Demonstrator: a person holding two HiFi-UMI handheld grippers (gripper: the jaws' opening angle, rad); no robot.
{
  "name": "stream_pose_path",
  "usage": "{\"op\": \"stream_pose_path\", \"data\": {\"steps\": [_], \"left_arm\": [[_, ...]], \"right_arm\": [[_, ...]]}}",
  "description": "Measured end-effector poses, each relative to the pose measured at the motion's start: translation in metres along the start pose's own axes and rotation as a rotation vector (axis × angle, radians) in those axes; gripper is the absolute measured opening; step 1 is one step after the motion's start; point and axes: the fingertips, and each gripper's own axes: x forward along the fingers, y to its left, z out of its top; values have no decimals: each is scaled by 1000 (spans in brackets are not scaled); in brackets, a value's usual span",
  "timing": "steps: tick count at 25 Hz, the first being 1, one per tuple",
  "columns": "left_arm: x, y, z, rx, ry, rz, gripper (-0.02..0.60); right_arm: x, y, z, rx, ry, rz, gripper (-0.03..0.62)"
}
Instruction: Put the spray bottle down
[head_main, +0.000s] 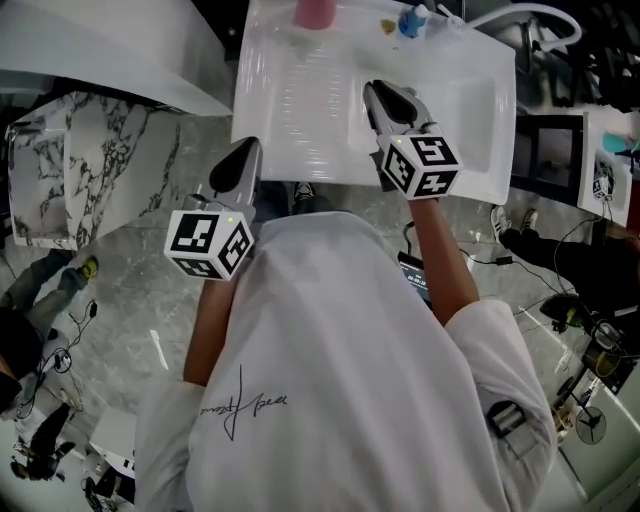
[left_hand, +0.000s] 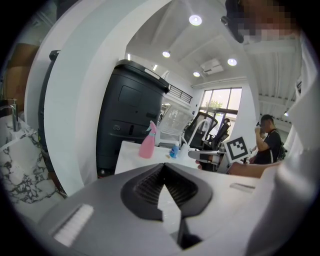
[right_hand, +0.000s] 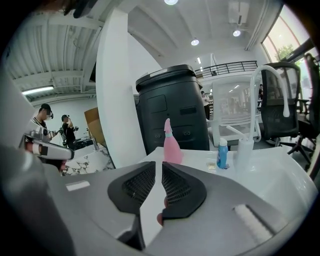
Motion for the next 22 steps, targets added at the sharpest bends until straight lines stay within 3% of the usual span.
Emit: {"op": "stream_pose_path", "data": {"steps": [22], "left_arm": [[0,-4,-8,-17,-13,15,52]], "right_arm": [[-48,0,-10,50,10,-15,-3]]}}
